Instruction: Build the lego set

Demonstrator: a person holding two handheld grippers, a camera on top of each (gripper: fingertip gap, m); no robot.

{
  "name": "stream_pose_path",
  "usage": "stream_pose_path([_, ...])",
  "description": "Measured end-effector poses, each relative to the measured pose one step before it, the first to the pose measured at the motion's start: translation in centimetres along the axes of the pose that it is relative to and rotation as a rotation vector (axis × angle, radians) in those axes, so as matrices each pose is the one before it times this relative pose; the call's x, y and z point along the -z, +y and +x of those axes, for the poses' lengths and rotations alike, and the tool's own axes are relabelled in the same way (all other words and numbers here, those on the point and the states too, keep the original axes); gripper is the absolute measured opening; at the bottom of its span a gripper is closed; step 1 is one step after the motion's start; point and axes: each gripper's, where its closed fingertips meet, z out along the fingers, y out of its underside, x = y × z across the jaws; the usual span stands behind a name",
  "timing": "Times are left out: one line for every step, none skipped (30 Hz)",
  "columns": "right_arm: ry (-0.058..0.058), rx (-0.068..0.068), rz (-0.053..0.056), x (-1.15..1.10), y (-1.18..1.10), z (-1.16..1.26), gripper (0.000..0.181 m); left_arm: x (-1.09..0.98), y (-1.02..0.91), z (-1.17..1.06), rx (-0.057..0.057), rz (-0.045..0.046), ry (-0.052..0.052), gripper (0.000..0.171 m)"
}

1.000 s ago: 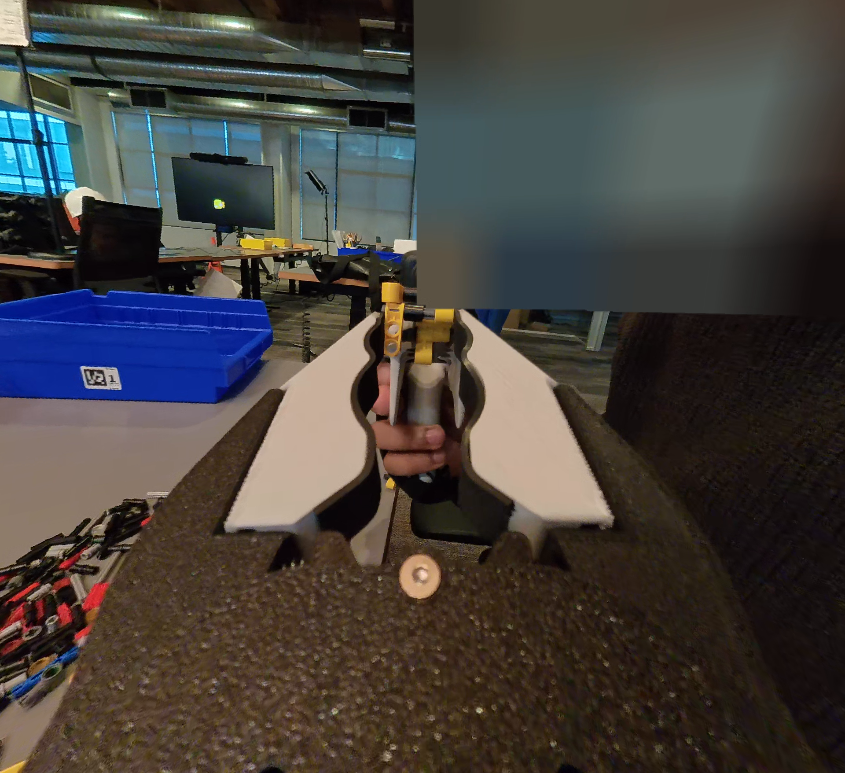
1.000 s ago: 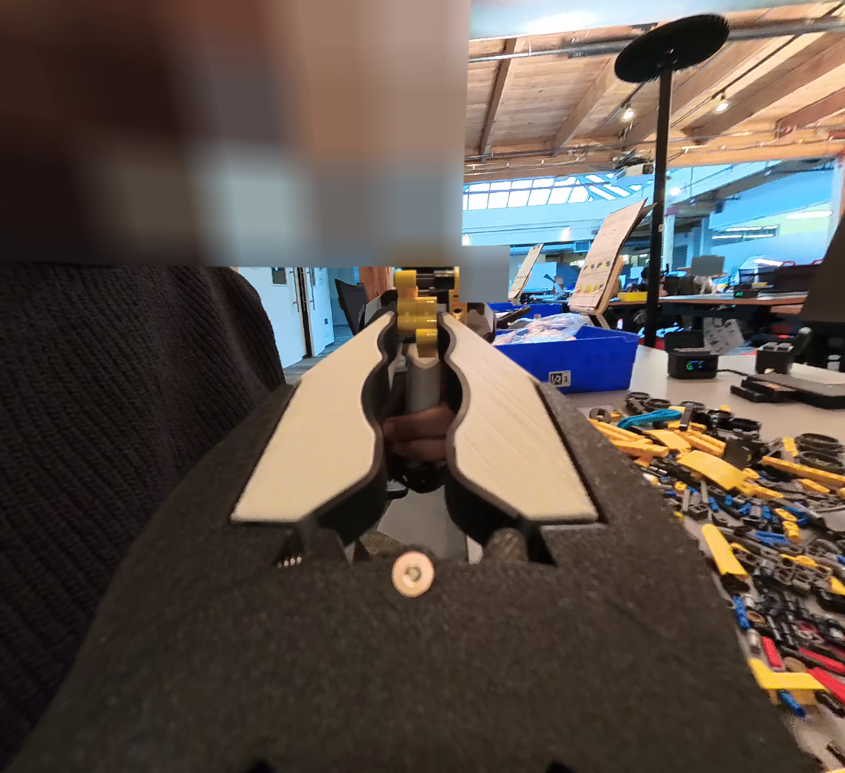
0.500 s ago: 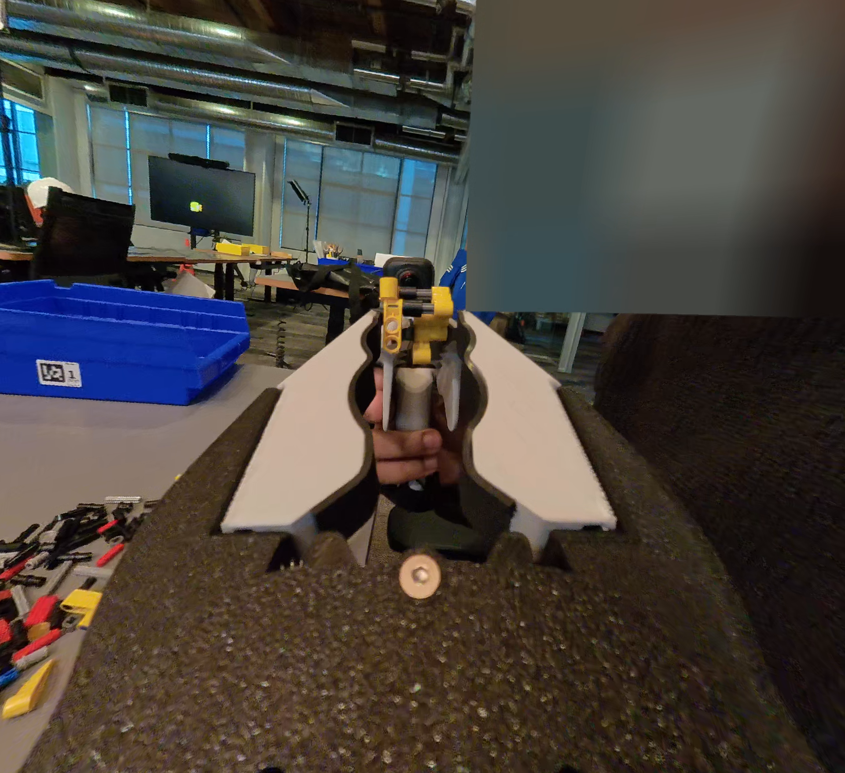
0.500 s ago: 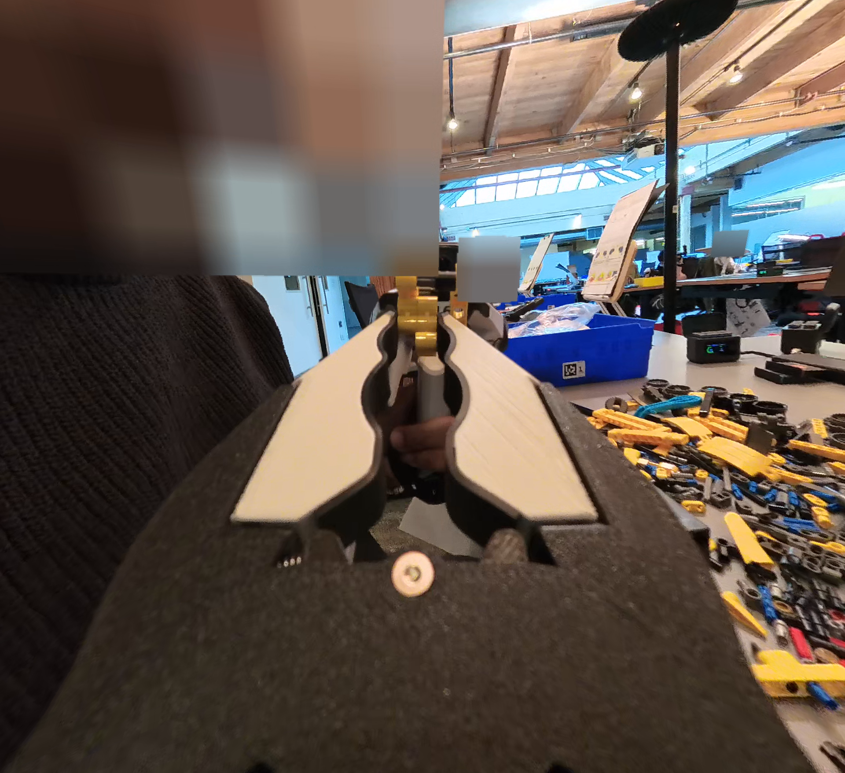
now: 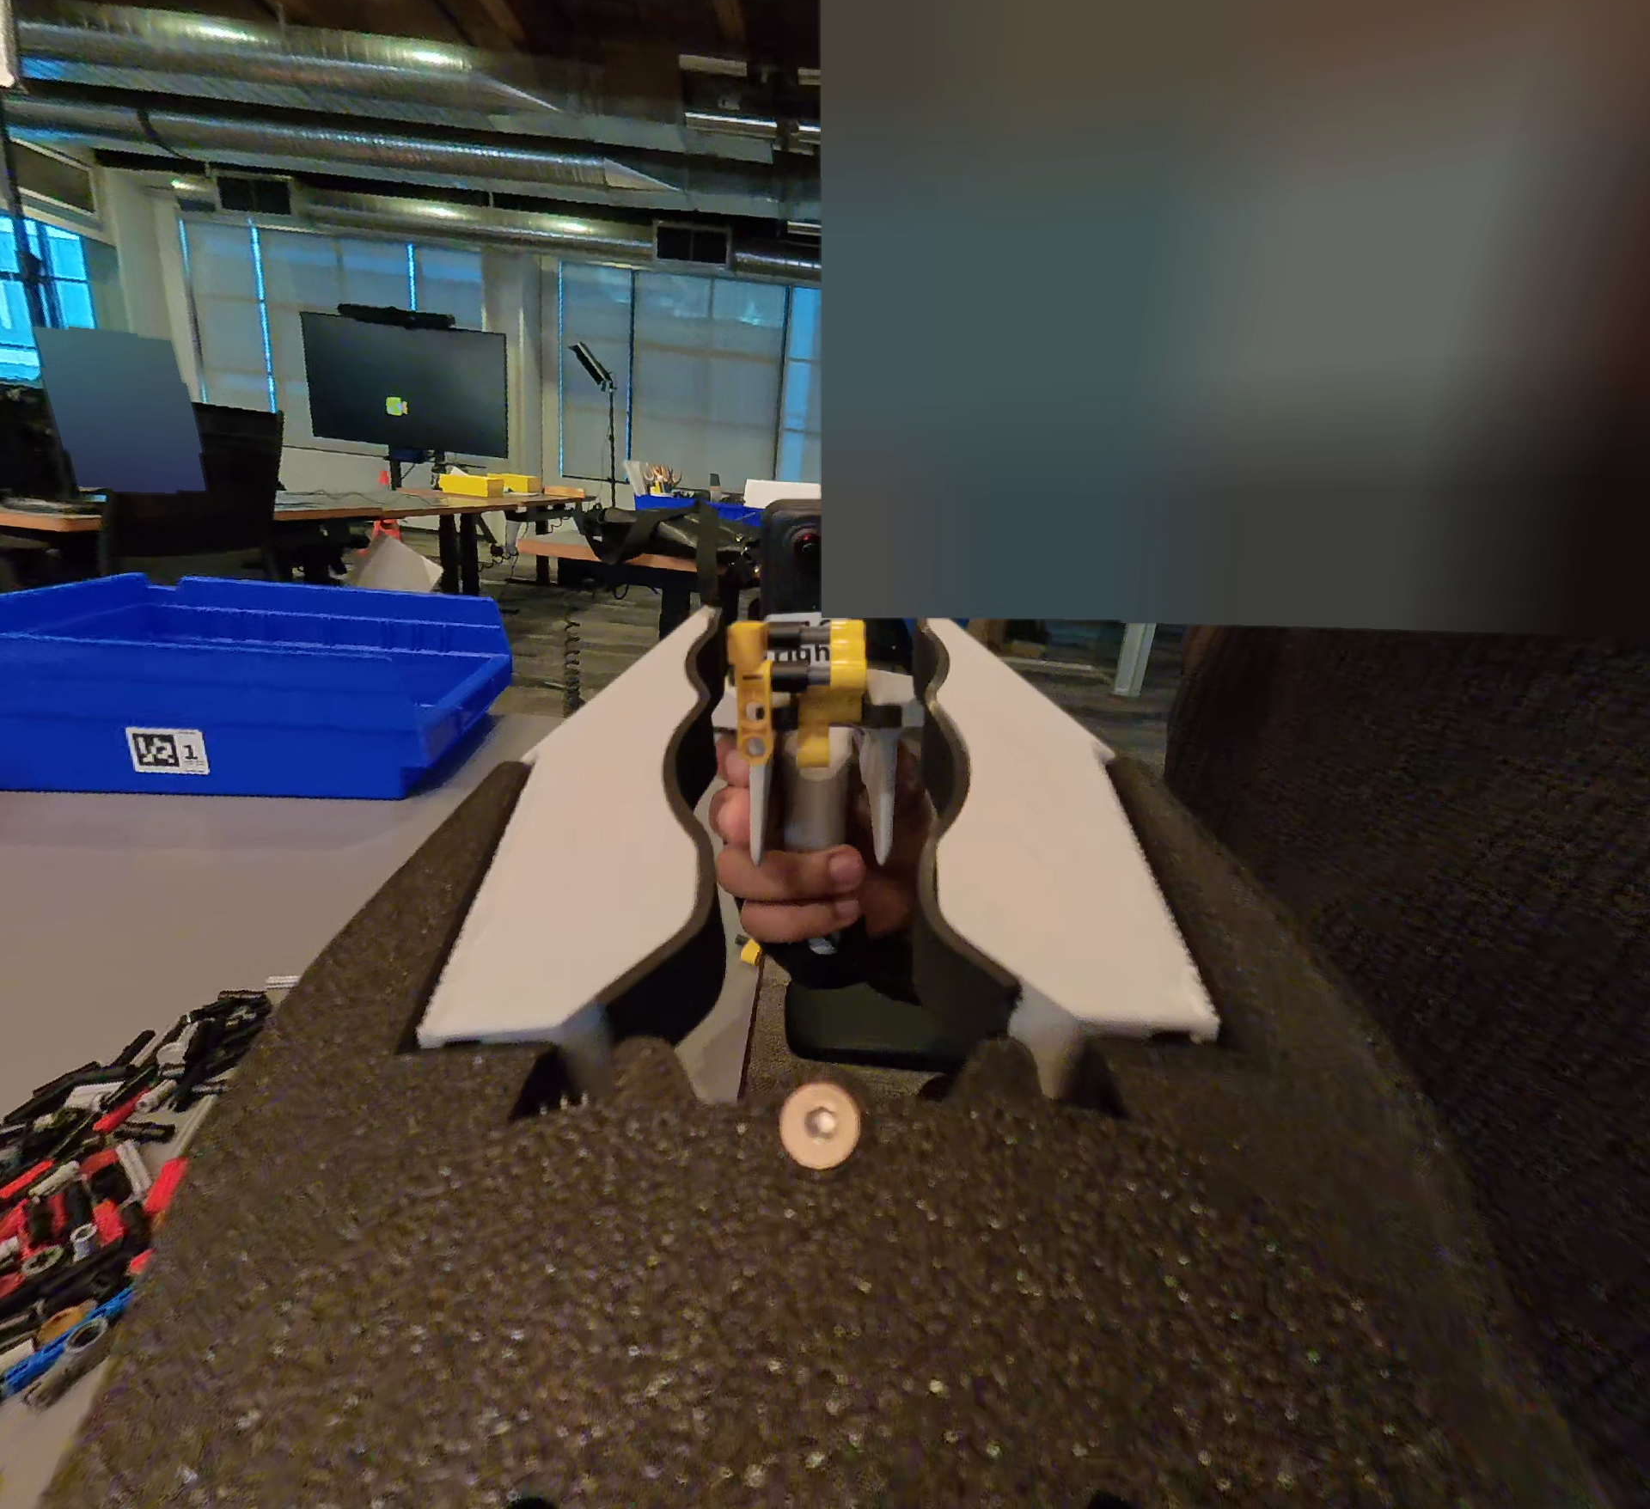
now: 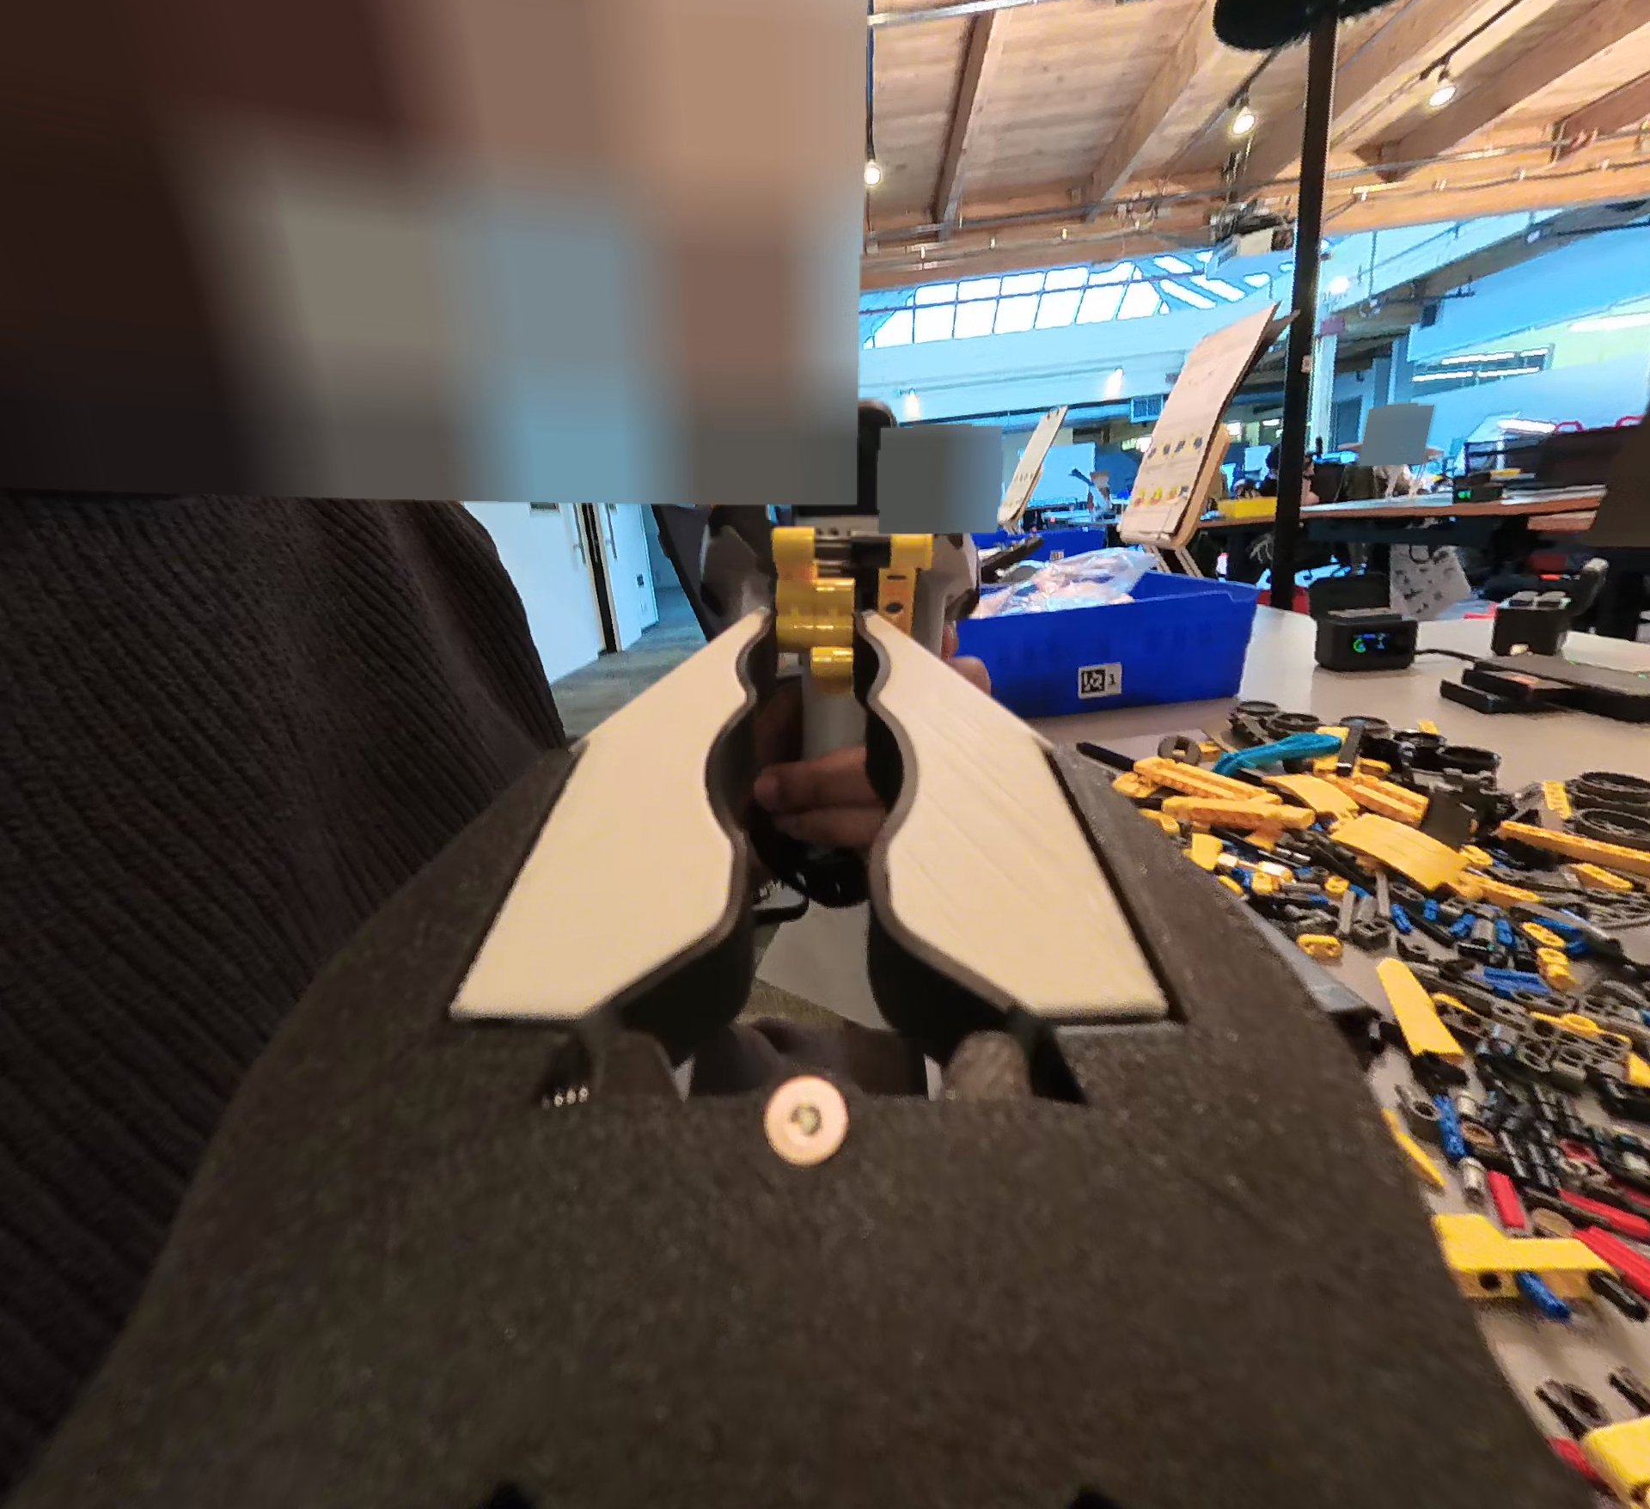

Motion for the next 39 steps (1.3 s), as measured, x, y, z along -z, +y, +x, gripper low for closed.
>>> stream_pose_path([0.0012, 0.0041, -0.0094, -0.077, 0.147, -0.016, 0.016, -0.049, -0.022, 0.121, -0.0069, -0.00648, 0.0016, 0.041])
stream_pose_path([0.0005, 0.0034, -0.0071, -0.052, 0.107, -0.023, 0.016, -0.042, -0.056, 0.069, -0.0034, -0.00420, -0.0010, 0.041])
stream_pose_path([0.0013, 0.0020, -0.0069, -0.037, 0.096, 0.003, 0.016, -0.014, -0.080, 0.095, -0.0006, -0.00163, 0.0032, 0.041])
stream_pose_path([0.0030, 0.0020, -0.0089, -0.040, 0.140, 0.029, 0.016, -0.020, -0.077, 0.090, 0.0029, -0.00129, 0.0044, 0.041])
stream_pose_path([0.0038, 0.0032, -0.0113, -0.033, 0.187, 0.048, 0.015, -0.030, -0.034, 0.074, 0.0040, -0.00200, 0.0042, 0.041])
stream_pose_path([0.0036, 0.0042, -0.0136, -0.062, 0.232, 0.036, 0.016, -0.034, 0.007, 0.040, 0.0056, -0.00403, 0.0034, 0.041])
stream_pose_path([0.0037, 0.0041, -0.0135, -0.072, 0.230, 0.041, 0.016, -0.043, 0.039, -0.019, 0.0047, -0.00463, 0.0006, 0.041])
stream_pose_path([0.0029, 0.0032, -0.0111, -0.073, 0.199, 0.026, 0.016, -0.043, 0.079, -0.020, 0.0027, -0.00445, 0.0005, 0.041])
stream_pose_path([0.0009, 0.0016, -0.0081, -0.079, 0.141, -0.003, 0.016, -0.071, 0.143, -0.049, 0.0037, -0.00813, -0.0012, 0.041])
stream_pose_path([-0.0006, -0.0004, -0.0050, -0.067, 0.106, -0.009, 0.016, -0.087, 0.190, -0.061, 0.0037, -0.00964, -0.0008, 0.041])
stream_pose_path([-0.0017, -0.0016, -0.0026, -0.057, 0.066, -0.029, 0.016, -0.088, 0.192, -0.019, 0.0043, -0.00923, 0.0019, 0.041])
stream_pose_path([-0.0016, -0.0016, -0.0019, -0.041, 0.059, -0.015, 0.016, -0.080, 0.176, 0.033, 0.0044, -0.00708, 0.0050, 0.041])
stream_pose_path([0.0003, -0.0006, -0.0017, -0.015, 0.041, 0.010, 0.016, -0.076, 0.142, 0.043, 0.0038, -0.00498, 0.0053, 0.041])
stream_pose_path([0.0009, 0.0002, -0.0020, -0.011, 0.053, 0.025, 0.016, -0.095, 0.174, 0.031, 0.0051, -0.00825, 0.0054, 0.041])
stream_pose_path([0.0005, 0.0002, -0.0029, 0.001, 0.065, 0.027, 0.016, -0.083, 0.164, -0.014, 0.0063, -0.00870, 0.0029, 0.042])
stream_pose_path([0.0018, 0.0006, -0.0021, 0.014, 0.060, 0.037, 0.016, -0.010, -0.036, -0.039, 0.0033, 0.00202, -0.0009, 0.042])
stream_pose_path([0.0028, 0.0010, 0.0008, 0.026, 0.002, 0.053, 0.016, 0.035, -0.022, -0.030, -0.0009, 0.00016, -0.0010, 0.042])
stream_pose_path([0.0013, 0.0005, 0.0025, 0.039, -0.039, 0.032, 0.016, 0.076, -0.092, -0.131, -0.0034, 0.00298, -0.0093, 0.042])
stream_pose_path([0.0006, 0.0007, 0.0041, 0.039, -0.085, 0.013, 0.016, 0.132, -0.172, -0.146, -0.0064, 0.00800, -0.0098, 0.042])
stream_pose_path([0.0021, 0.0014, 0.0045, 0.063, -0.086, 0.022, 0.016, 0.144, -0.162, -0.097, -0.0062, 0.00764, -0.0058, 0.042])
stream_pose_path([0.0034, 0.0014, 0.0036, 0.077, -0.087, 0.056, 0.016, 0.140, -0.090, -0.119, -0.0047, 0.00202, -0.0049, 0.042])
stream_pose_path([0.0035, 0.0009, 0.0028, 0.086, -0.087, 0.063, 0.016, 0.123, -0.035, -0.142, -0.0028, -0.00209, -0.0052, 0.042])
stream_pose_path([0.0040, 0.0012, 0.0032, 0.098, -0.087, 0.075, 0.016, 0.105, 0.026, -0.107, -0.0029, -0.00426, -0.0034, 0.042])
stream_pose_path([0.0047, 0.0015, 0.0039, 0.113, -0.112, 0.084, 0.016, 0.070, 0.035, -0.071, -0.0027, -0.00484, -0.0019, 0.042])
stream_pose_path([0.0040, 0.0012, 0.0030, 0.100, -0.095, 0.061, 0.016, 0.029, 0.059, -0.011, -0.0024, -0.00556, 0.0009, 0.042])
stream_pose_path([0.0031, 0.0013, 0.0012, 0.078, -0.060, 0.051, 0.016, -0.010, 0.068, 0.061, -0.0025, -0.00600, 0.0041, 0.043])
stream_pose_path([0.0030, 0.0023, -0.0016, 0.063, -0.021, 0.041, 0.016, -0.059, 0.103, 0.113, -0.0031, -0.00802, 0.0059, 0.043])
stream_pose_path([0.0035, 0.0041, -0.0058, 0.022, 0.048, 0.022, 0.016, -0.092, 0.146, 0.053, -0.0036, -0.01106, 0.0011, 0.043])
stream_pose_path([0.0047, 0.0068, -0.0094, -0.009, 0.105, 0.023, 0.016, -0.114, 0.186, 0.021, -0.0068, -0.01314, -0.0030, 0.043])
stream_pose_path([0.0051, 0.0085, -0.0110, -0.035, 0.127, 0.016, 0.016, -0.117, 0.186, 0.006, -0.0105, -0.01304, -0.0058, 0.043])
stream_pose_path([0.0039, 0.0082, -0.0108, -0.044, 0.135, -0.020, 0.016, -0.115, 0.160, -0.009, -0.0119, -0.01158, -0.0075, 0.043])
stream_pose_path([0.0027, 0.0067, -0.0090, -0.043, 0.093, -0.022, 0.016, -0.108, 0.152, 0.033, -0.0125, -0.01065, -0.0054, 0.044])
stream_pose_path([0.0012, 0.0050, -0.0057, -0.033, 0.048, -0.040, 0.016, -0.088, 0.154, 0.034, -0.0112, -0.01141, -0.0037, 0.044])
stream_pose_path([-0.0009, 0.0034, -0.0030, -0.015, 0.000, -0.055, 0.016, -0.088, 0.146, 0.014, -0.0087, -0.01052, -0.0044, 0.044])
stream_pose_path([-0.0021, 0.0024, -0.0014, -0.013, -0.025, -0.076, 0.016, -0.054, 0.120, -0.031, -0.0065, -0.00871, -0.0048, 0.044])
stream_pose_path([-0.0026, 0.0019, -0.0013, 0.002, -0.020, -0.082, 0.016, -0.024, 0.090, -0.034, -0.0036, -0.00578, -0.0039, 0.044])
stream_pose_path([-0.0030, 0.0016, -0.0020, -0.019, -0.005, -0.075, 0.016, 0.001, 0.046, -0.015, 0.0000, -0.00251, 0.0007, 0.044])
stream_pose_path([-0.0036, 0.0013, -0.0037, -0.020, 0.022, -0.088, 0.016, 0.023, 0.016, 0.050, 0.0045, -0.00008, 0.0068, 0.044])
stream_pose_path([-0.0034, 0.0015, -0.0056, -0.033, 0.073, -0.077, 0.016, 0.025, 0.001, 0.075, 0.0073, 0.00077, 0.0101, 0.044])
